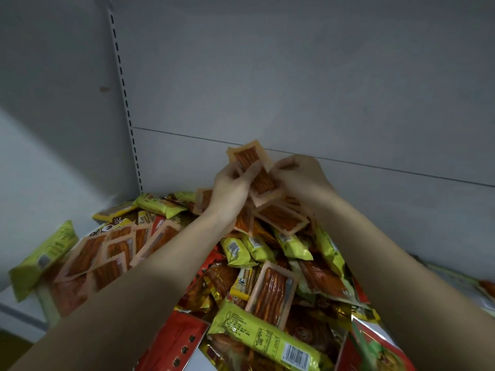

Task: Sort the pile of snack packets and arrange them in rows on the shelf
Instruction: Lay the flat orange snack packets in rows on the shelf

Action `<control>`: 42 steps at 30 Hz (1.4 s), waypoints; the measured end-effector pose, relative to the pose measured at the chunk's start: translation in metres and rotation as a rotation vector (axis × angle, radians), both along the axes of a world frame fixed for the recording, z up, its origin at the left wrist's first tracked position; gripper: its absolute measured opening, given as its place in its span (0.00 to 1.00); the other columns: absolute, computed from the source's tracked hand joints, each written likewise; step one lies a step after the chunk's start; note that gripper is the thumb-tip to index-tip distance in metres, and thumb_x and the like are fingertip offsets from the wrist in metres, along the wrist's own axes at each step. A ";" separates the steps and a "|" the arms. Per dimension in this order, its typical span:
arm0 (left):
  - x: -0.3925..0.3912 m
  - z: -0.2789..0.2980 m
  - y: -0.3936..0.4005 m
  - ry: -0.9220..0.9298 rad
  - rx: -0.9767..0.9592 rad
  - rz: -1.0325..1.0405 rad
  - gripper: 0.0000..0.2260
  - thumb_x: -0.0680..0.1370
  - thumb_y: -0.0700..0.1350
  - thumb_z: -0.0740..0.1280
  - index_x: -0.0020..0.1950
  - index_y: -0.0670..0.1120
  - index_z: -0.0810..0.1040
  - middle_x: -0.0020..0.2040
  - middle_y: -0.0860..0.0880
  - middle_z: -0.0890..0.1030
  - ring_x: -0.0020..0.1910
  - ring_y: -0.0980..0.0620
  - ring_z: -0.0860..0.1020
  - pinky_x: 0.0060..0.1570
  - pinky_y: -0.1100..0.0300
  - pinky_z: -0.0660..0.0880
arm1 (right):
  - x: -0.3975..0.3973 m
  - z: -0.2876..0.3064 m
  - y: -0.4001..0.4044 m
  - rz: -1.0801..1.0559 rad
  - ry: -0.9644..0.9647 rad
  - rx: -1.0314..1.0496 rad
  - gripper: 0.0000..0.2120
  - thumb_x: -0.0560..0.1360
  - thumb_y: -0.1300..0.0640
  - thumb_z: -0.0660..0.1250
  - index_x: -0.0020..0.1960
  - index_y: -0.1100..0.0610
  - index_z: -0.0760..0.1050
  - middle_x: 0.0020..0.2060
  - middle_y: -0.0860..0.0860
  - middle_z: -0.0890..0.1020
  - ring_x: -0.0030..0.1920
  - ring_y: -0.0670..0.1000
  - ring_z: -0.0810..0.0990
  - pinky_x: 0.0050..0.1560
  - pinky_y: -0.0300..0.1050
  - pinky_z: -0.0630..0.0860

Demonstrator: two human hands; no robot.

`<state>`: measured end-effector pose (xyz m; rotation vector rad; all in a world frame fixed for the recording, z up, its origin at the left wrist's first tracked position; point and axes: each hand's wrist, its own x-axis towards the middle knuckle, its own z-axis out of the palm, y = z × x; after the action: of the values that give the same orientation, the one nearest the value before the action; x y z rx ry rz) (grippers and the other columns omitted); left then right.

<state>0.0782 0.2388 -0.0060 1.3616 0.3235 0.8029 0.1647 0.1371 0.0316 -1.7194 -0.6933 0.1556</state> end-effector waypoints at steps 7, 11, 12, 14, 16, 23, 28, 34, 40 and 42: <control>-0.006 -0.016 0.015 0.050 0.003 0.096 0.05 0.79 0.38 0.70 0.52 0.46 0.80 0.50 0.45 0.85 0.52 0.43 0.84 0.50 0.49 0.81 | 0.006 -0.024 -0.019 -0.039 -0.446 -0.736 0.06 0.80 0.51 0.65 0.46 0.53 0.74 0.48 0.52 0.78 0.51 0.56 0.77 0.40 0.43 0.67; -0.016 -0.021 0.024 0.040 0.028 0.077 0.29 0.71 0.41 0.78 0.70 0.55 0.73 0.57 0.50 0.84 0.55 0.50 0.83 0.56 0.47 0.80 | 0.007 -0.049 -0.009 -0.053 -0.433 -0.970 0.12 0.75 0.51 0.73 0.50 0.57 0.73 0.51 0.56 0.80 0.52 0.58 0.80 0.42 0.46 0.75; -0.018 -0.022 0.027 0.027 0.031 0.064 0.37 0.70 0.41 0.78 0.75 0.57 0.67 0.60 0.51 0.83 0.58 0.51 0.82 0.58 0.46 0.80 | 0.009 -0.053 -0.006 -0.087 -0.419 -0.967 0.17 0.73 0.50 0.74 0.55 0.59 0.74 0.54 0.57 0.80 0.55 0.59 0.80 0.46 0.49 0.77; -0.021 -0.021 0.031 -0.003 0.047 0.037 0.39 0.72 0.37 0.77 0.77 0.59 0.64 0.62 0.50 0.82 0.59 0.51 0.82 0.58 0.46 0.80 | 0.011 -0.057 -0.002 -0.151 -0.432 -0.949 0.22 0.71 0.49 0.77 0.58 0.59 0.74 0.58 0.59 0.79 0.58 0.61 0.77 0.51 0.51 0.78; -0.024 -0.019 0.032 -0.006 0.074 0.040 0.28 0.74 0.36 0.75 0.70 0.56 0.73 0.59 0.50 0.82 0.57 0.50 0.83 0.55 0.50 0.82 | 0.010 -0.058 -0.002 -0.199 -0.461 -0.941 0.21 0.70 0.50 0.77 0.56 0.59 0.74 0.58 0.59 0.78 0.59 0.61 0.77 0.48 0.50 0.75; -0.039 -0.027 0.042 0.037 0.101 0.028 0.07 0.77 0.41 0.73 0.55 0.47 0.84 0.49 0.53 0.84 0.44 0.57 0.85 0.44 0.64 0.80 | 0.012 -0.038 -0.015 -0.245 -0.245 -0.525 0.10 0.74 0.57 0.74 0.51 0.58 0.75 0.47 0.55 0.81 0.47 0.56 0.79 0.45 0.49 0.74; -0.041 -0.017 0.053 0.059 0.062 -0.055 0.10 0.80 0.52 0.69 0.57 0.49 0.83 0.51 0.51 0.86 0.52 0.52 0.84 0.56 0.53 0.79 | -0.006 -0.004 -0.011 -0.132 0.100 -0.058 0.02 0.77 0.62 0.70 0.48 0.61 0.78 0.44 0.60 0.84 0.45 0.60 0.84 0.50 0.56 0.83; -0.032 -0.023 0.054 0.098 0.129 -0.146 0.21 0.69 0.61 0.75 0.59 0.55 0.82 0.60 0.55 0.83 0.62 0.53 0.79 0.67 0.47 0.74 | -0.028 -0.003 0.001 -0.109 0.042 -0.089 0.02 0.77 0.63 0.70 0.49 0.60 0.78 0.43 0.56 0.83 0.40 0.53 0.83 0.42 0.46 0.82; -0.040 -0.032 0.056 0.104 0.079 -0.224 0.17 0.75 0.62 0.70 0.59 0.54 0.83 0.61 0.53 0.83 0.64 0.51 0.78 0.70 0.46 0.70 | -0.027 0.000 -0.019 -0.053 0.188 0.058 0.02 0.79 0.65 0.66 0.51 0.62 0.78 0.40 0.57 0.80 0.38 0.53 0.82 0.37 0.46 0.81; -0.039 -0.032 0.050 0.102 0.108 -0.300 0.21 0.72 0.64 0.71 0.59 0.55 0.83 0.60 0.53 0.84 0.64 0.51 0.79 0.69 0.45 0.71 | -0.034 -0.004 -0.014 -0.004 0.208 0.032 0.04 0.79 0.66 0.65 0.53 0.64 0.77 0.39 0.58 0.80 0.33 0.51 0.82 0.31 0.42 0.79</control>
<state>0.0389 0.2883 -0.0376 1.5127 0.1512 0.5083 0.1309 0.1228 0.0273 -1.6462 -0.5361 0.3141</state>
